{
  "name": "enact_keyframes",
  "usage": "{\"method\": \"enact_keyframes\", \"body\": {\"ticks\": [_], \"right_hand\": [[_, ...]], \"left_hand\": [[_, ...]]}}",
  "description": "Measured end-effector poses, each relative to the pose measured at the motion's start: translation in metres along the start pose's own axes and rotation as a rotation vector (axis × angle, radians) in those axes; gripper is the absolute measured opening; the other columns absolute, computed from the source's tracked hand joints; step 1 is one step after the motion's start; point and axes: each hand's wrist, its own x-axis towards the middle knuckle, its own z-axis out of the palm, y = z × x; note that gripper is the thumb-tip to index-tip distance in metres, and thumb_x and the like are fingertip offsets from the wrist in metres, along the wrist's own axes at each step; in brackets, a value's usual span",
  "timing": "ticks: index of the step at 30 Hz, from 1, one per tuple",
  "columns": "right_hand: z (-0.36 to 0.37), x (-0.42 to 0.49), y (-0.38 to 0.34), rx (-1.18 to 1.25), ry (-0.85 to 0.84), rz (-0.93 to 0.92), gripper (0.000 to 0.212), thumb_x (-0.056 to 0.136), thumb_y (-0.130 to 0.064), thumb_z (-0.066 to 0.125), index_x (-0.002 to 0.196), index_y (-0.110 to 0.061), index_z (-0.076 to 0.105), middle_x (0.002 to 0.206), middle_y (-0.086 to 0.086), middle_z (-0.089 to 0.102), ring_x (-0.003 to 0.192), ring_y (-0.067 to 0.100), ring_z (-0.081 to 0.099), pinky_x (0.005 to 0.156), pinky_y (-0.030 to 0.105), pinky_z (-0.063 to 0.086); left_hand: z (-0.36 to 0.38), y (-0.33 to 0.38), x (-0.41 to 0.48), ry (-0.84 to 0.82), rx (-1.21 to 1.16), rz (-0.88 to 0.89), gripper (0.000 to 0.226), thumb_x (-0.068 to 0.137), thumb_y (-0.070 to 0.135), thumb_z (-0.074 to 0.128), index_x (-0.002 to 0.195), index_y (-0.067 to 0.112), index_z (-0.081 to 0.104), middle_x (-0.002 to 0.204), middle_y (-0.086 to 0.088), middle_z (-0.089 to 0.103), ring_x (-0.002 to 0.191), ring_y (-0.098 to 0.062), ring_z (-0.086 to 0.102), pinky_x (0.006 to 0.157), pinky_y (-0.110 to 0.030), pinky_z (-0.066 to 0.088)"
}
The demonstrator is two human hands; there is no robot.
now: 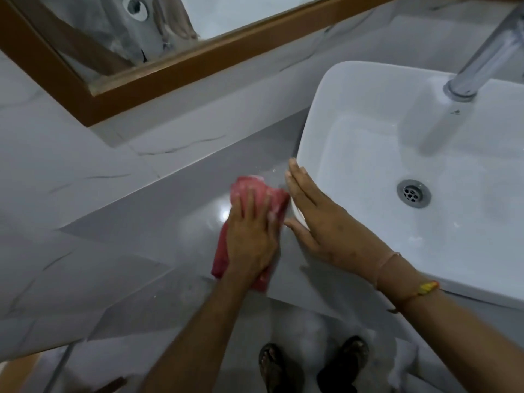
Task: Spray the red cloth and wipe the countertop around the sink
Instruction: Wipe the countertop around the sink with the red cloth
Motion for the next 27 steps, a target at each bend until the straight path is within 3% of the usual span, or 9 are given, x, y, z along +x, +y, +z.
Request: {"method": "enact_keyframes", "body": {"ticks": [5,10,13,16,19,23,27], "right_hand": [[0.003,-0.001,0.003,0.041,0.026,-0.009,0.069,0.098,-0.029,0.042,0.15,-0.004,0.003,0.161,0.009,-0.008,0.149,0.017,-0.003,0.12,0.023,0.005],[0.008,0.001,0.004,0.044,0.03,-0.006,0.07,0.099,-0.033,0.04,0.15,-0.007,-0.002,0.161,0.006,-0.012,0.149,0.015,-0.007,0.114,0.014,-0.005],[0.008,0.001,0.004,0.071,0.037,-0.001,0.07,0.098,-0.031,0.041,0.149,-0.008,-0.002,0.161,0.006,-0.011,0.149,0.017,-0.005,0.117,0.021,0.001],[0.007,0.002,0.003,0.082,0.033,-0.008,0.069,0.098,-0.029,0.041,0.149,-0.006,0.001,0.161,0.009,-0.007,0.149,0.021,-0.003,0.122,0.031,0.012],[0.005,0.001,0.003,0.083,0.033,-0.012,0.067,0.098,-0.026,0.042,0.149,-0.005,0.003,0.161,0.01,-0.007,0.149,0.022,-0.003,0.123,0.032,0.013],[0.005,0.001,0.004,0.098,0.024,-0.015,0.067,0.099,-0.027,0.039,0.149,-0.005,0.001,0.161,0.008,-0.009,0.149,0.019,-0.005,0.122,0.028,0.009],[0.006,0.0,0.003,0.076,0.023,-0.016,0.068,0.099,-0.028,0.04,0.15,-0.005,0.002,0.161,0.008,-0.01,0.149,0.019,-0.004,0.122,0.03,0.014]], "left_hand": [[0.006,-0.039,-0.067,-0.092,0.035,-0.007,0.055,0.096,0.046,-0.001,0.149,0.033,-0.005,0.161,-0.007,-0.006,0.147,-0.028,-0.013,0.121,-0.047,0.008],[-0.022,-0.079,0.008,0.031,0.02,-0.131,0.053,0.099,0.037,0.015,0.15,0.023,0.012,0.159,-0.017,0.015,0.147,-0.035,0.007,0.121,-0.052,0.008],[-0.031,-0.065,0.072,0.058,0.07,-0.121,0.052,0.099,0.03,0.017,0.149,0.017,0.014,0.156,-0.019,0.021,0.145,-0.038,0.011,0.12,-0.054,0.007],[-0.025,-0.03,0.092,0.024,0.121,-0.061,0.054,0.1,0.032,0.016,0.15,0.015,0.005,0.158,-0.021,0.013,0.145,-0.042,0.004,0.118,-0.058,0.005],[-0.006,0.002,0.044,0.008,0.119,0.17,0.061,0.099,0.04,0.017,0.15,0.016,-0.005,0.161,-0.016,0.002,0.147,-0.037,-0.008,0.118,-0.055,0.002],[0.009,-0.006,-0.062,-0.041,-0.034,0.147,0.055,0.099,0.039,0.011,0.15,0.023,-0.003,0.162,-0.008,-0.002,0.148,-0.028,-0.009,0.122,-0.047,0.009],[-0.001,-0.059,-0.055,-0.07,0.015,0.045,0.055,0.098,0.044,0.01,0.15,0.027,0.003,0.161,-0.009,0.01,0.147,-0.032,0.007,0.119,-0.051,0.019]]}}
